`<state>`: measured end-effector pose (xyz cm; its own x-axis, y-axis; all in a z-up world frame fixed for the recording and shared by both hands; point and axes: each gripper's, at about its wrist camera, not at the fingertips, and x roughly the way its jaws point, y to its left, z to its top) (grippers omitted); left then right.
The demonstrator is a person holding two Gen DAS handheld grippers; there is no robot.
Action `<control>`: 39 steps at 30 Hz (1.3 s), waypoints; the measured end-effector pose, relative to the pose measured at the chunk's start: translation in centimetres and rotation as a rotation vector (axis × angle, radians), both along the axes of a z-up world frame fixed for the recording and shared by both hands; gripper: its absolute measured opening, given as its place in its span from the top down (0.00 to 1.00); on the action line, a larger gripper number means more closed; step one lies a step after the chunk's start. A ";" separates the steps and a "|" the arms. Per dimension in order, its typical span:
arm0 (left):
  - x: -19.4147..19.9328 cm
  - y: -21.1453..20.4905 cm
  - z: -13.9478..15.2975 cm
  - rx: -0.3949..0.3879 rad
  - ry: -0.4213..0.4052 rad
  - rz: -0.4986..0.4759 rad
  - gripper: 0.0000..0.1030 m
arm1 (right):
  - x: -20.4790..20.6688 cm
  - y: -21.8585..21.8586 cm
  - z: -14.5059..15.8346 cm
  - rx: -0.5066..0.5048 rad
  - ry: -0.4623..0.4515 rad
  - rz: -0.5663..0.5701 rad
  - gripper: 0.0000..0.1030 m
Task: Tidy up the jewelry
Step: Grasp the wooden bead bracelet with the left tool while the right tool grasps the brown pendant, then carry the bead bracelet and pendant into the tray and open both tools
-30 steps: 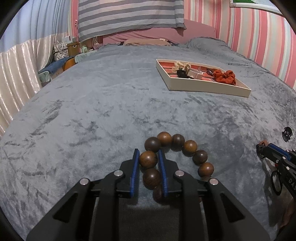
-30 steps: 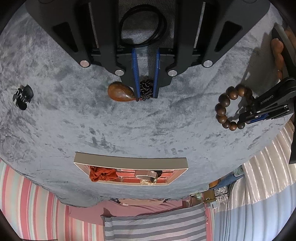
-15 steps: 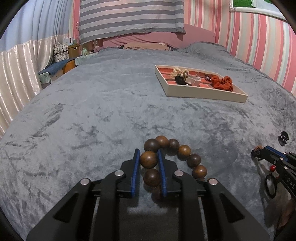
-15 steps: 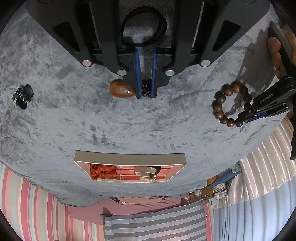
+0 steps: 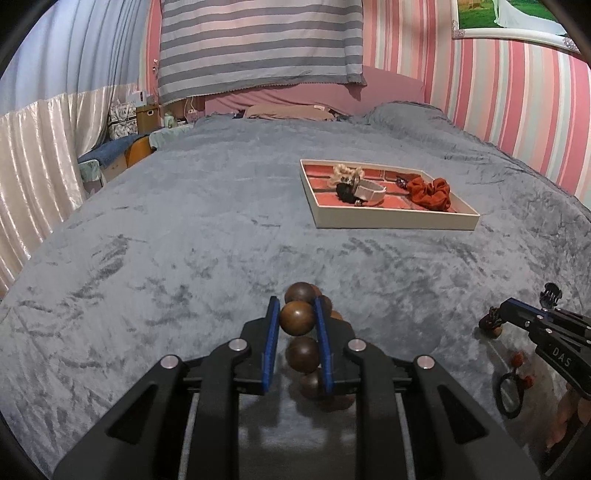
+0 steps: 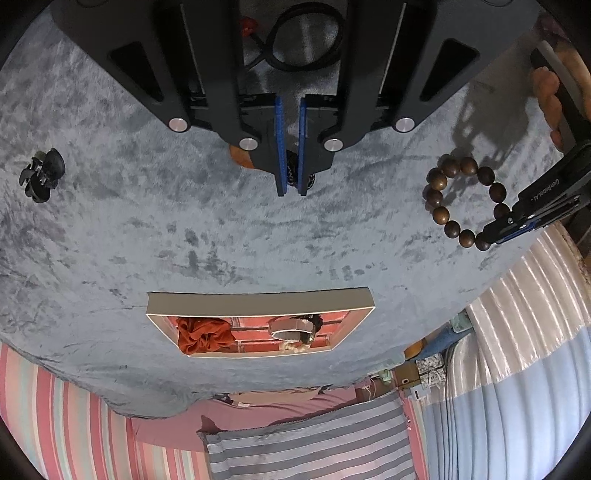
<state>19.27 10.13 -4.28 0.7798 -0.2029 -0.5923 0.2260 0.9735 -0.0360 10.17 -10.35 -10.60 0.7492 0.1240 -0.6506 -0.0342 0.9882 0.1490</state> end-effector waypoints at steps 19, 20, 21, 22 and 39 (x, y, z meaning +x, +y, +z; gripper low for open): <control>-0.2 0.2 1.1 -0.027 -0.030 0.027 0.81 | 0.2 -3.0 0.3 0.111 -0.015 0.028 0.94; -0.2 0.2 1.1 -0.029 -0.029 0.027 0.81 | 0.2 -2.8 0.2 0.111 -0.011 0.031 0.94; -0.1 0.2 1.1 -0.032 -0.028 0.027 0.81 | 0.3 -2.6 0.0 0.111 -0.006 0.037 0.94; -0.1 0.3 1.1 -0.034 -0.027 0.028 0.81 | 0.3 -2.5 -0.2 0.108 -0.005 0.040 0.94; 0.0 0.0 3.1 -0.101 -0.050 0.016 0.81 | 1.4 -4.1 3.3 0.160 -0.076 0.026 0.94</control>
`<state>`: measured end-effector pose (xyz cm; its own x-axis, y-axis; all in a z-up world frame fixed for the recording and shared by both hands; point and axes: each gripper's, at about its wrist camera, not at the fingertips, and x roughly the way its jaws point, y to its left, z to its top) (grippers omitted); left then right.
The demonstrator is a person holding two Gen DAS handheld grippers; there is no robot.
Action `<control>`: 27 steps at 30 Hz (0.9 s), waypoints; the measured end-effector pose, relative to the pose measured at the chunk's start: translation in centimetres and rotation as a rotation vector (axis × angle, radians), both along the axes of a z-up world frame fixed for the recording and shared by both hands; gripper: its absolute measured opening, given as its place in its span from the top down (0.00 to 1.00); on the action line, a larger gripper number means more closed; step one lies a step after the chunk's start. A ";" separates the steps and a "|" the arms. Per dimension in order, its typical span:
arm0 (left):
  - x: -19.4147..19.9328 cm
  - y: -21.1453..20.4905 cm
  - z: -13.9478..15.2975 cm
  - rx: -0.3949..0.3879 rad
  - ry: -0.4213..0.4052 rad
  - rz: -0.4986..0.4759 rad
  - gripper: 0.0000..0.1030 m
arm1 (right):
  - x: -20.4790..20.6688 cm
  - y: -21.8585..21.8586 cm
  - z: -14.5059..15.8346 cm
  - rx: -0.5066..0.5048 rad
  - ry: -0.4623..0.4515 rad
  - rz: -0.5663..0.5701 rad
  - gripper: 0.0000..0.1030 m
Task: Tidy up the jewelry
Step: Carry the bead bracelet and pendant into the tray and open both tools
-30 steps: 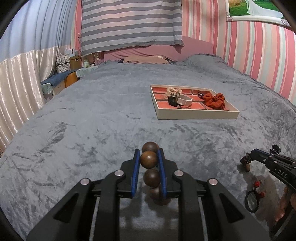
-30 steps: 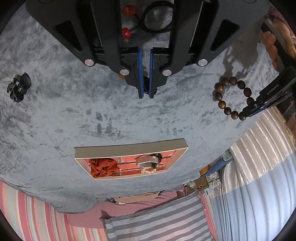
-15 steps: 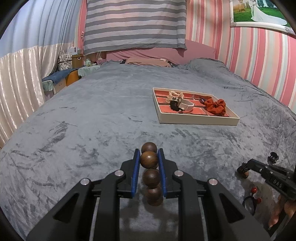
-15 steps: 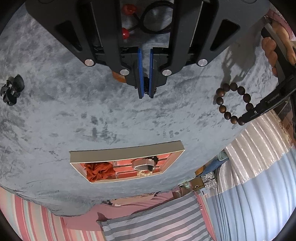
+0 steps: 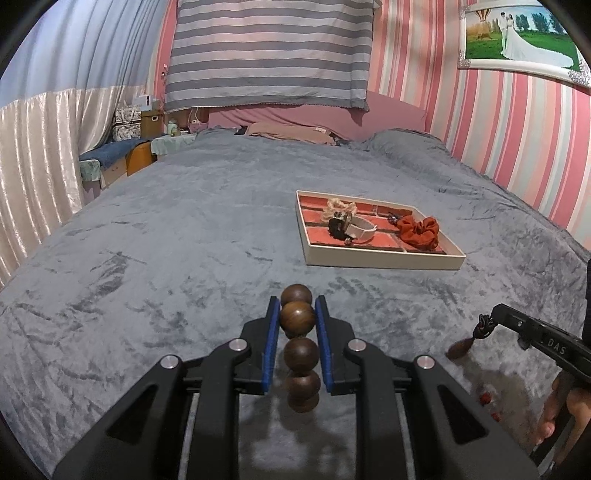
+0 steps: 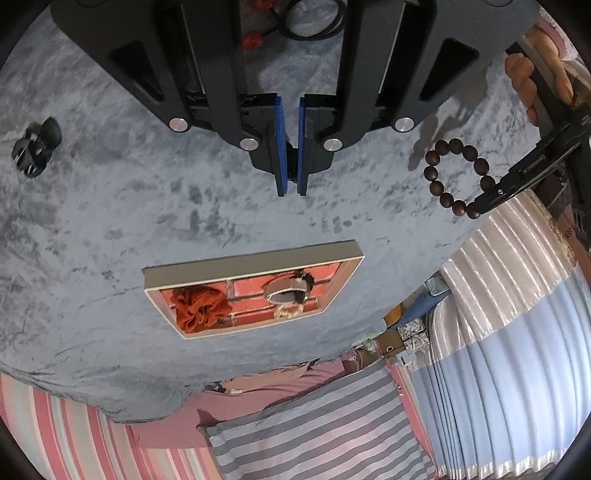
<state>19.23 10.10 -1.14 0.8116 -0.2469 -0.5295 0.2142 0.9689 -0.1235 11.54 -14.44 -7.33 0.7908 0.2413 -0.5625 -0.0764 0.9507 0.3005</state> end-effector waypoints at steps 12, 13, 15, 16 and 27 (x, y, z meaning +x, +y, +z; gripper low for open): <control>3.4 -3.7 1.2 0.015 0.016 -0.023 0.81 | 3.5 -3.2 3.3 -0.009 -0.037 -0.044 0.94; 3.8 -4.0 1.3 0.016 0.015 -0.025 0.81 | 4.0 -3.6 3.7 -0.015 -0.041 -0.049 0.94; 5.0 -5.0 1.9 0.021 0.009 -0.033 0.81 | 5.1 -4.2 4.3 -0.027 -0.049 -0.058 0.94; 5.7 -5.6 2.2 0.021 0.006 -0.038 0.81 | 5.9 -4.7 4.7 -0.033 -0.055 -0.064 0.94; 14.8 -10.7 4.9 0.030 -0.032 -0.063 0.81 | 15.0 -9.5 6.1 -0.113 -0.065 -0.146 0.94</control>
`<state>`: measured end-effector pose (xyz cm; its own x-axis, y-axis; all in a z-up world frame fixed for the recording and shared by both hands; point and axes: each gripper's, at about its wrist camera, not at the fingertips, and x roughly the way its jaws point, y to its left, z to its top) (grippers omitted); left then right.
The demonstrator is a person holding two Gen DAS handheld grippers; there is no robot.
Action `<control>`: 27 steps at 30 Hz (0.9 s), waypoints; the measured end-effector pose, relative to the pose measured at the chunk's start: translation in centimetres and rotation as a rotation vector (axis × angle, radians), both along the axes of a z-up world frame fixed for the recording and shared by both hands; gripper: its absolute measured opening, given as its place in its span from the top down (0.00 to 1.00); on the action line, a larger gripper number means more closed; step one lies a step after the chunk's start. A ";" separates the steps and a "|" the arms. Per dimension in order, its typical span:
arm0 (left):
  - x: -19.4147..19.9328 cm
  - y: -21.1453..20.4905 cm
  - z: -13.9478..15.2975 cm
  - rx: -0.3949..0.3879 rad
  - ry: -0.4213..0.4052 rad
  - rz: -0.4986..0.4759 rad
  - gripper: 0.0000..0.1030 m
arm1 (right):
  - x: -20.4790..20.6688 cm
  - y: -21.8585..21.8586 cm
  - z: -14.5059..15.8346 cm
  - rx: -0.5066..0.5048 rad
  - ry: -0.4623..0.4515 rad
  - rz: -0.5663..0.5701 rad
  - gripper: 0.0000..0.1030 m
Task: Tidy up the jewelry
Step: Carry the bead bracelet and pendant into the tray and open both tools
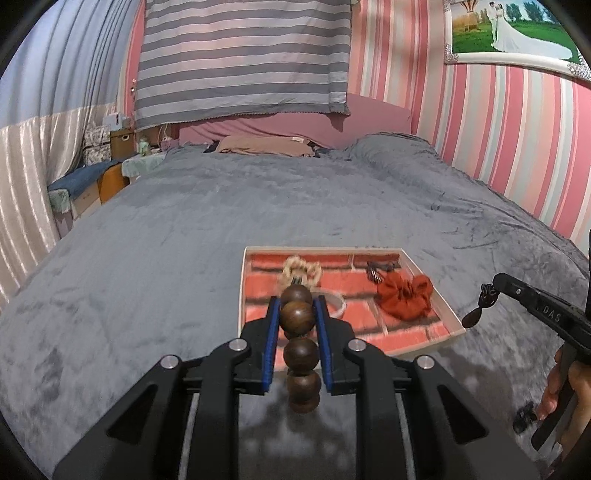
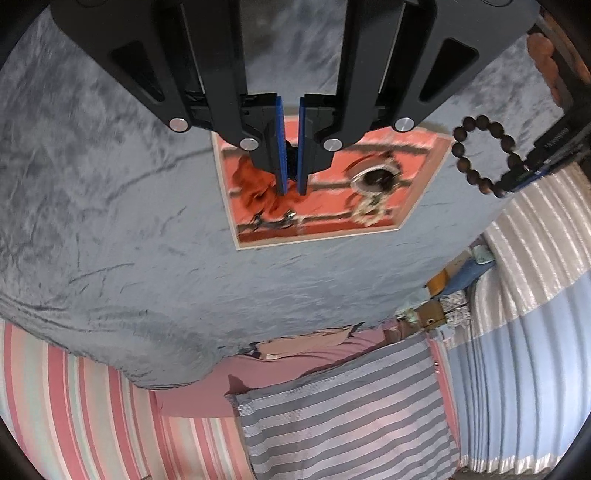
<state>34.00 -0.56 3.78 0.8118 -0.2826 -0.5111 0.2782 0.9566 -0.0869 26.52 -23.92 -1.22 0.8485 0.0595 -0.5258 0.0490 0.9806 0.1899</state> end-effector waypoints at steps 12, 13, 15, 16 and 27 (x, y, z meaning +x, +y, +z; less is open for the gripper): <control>8.9 -4.0 -5.2 0.058 0.050 0.004 0.81 | 8.1 -1.1 -6.0 -0.082 0.060 -0.028 0.94; 9.5 -4.1 -5.7 0.061 0.060 0.007 0.81 | 8.6 -0.8 -6.3 -0.090 0.063 -0.026 0.94; 10.4 -3.9 -6.6 0.056 0.076 0.020 0.81 | 9.6 -0.3 -7.0 -0.095 0.072 -0.018 0.94; 10.8 -3.9 -6.9 0.050 0.083 0.024 0.81 | 9.9 0.0 -7.2 -0.098 0.076 -0.016 0.94; 14.0 -4.1 -9.3 0.084 0.112 0.054 0.81 | 14.0 2.2 -9.9 -0.143 0.133 0.004 0.95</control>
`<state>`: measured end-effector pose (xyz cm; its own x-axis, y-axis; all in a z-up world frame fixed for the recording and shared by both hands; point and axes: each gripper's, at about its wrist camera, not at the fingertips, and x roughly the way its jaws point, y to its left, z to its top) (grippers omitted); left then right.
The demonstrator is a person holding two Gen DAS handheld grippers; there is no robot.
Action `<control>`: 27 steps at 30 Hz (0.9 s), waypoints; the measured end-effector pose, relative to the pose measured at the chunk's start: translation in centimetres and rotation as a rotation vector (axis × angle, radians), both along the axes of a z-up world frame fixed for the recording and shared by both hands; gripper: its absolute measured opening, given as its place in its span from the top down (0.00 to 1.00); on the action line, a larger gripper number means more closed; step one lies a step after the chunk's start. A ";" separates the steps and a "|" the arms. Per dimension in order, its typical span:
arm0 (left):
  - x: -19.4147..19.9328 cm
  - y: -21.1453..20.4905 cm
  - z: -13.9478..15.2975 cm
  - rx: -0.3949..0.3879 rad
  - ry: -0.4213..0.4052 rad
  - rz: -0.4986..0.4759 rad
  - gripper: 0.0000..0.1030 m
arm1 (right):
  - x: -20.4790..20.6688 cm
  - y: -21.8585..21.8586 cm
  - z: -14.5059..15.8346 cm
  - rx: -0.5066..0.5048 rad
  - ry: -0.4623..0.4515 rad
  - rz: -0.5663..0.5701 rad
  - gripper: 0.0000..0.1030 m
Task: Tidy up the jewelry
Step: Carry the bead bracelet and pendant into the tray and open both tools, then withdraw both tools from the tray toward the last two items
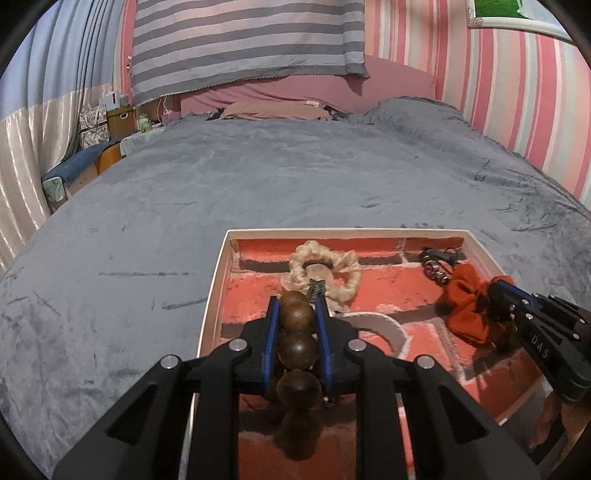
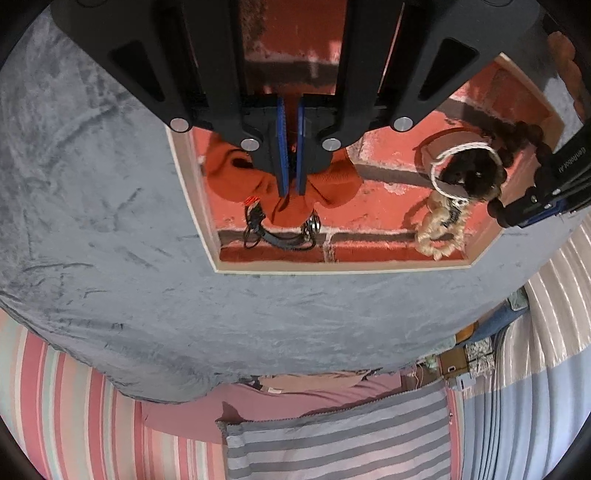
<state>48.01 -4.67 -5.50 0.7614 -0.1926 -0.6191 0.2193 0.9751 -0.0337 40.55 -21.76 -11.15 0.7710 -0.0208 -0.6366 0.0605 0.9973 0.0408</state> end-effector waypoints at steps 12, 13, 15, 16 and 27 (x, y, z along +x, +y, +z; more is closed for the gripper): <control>0.4 0.0 -1.4 0.032 0.015 -0.001 0.77 | 1.1 0.0 -1.3 0.016 0.044 0.002 0.98; 0.3 0.0 -1.3 0.028 0.015 -0.002 0.77 | 0.9 -0.1 -1.3 0.017 0.043 0.001 0.98; 0.0 0.0 -0.8 0.019 0.010 -0.004 0.76 | 0.7 -0.2 -1.0 0.019 0.036 0.001 0.92; -0.2 0.1 -0.5 0.016 0.004 0.000 0.70 | 0.6 -0.2 -0.9 0.020 0.033 0.002 0.86; -5.1 1.2 5.0 -0.026 -0.066 -0.011 0.37 | -3.9 -0.9 3.2 0.019 -0.037 0.001 0.34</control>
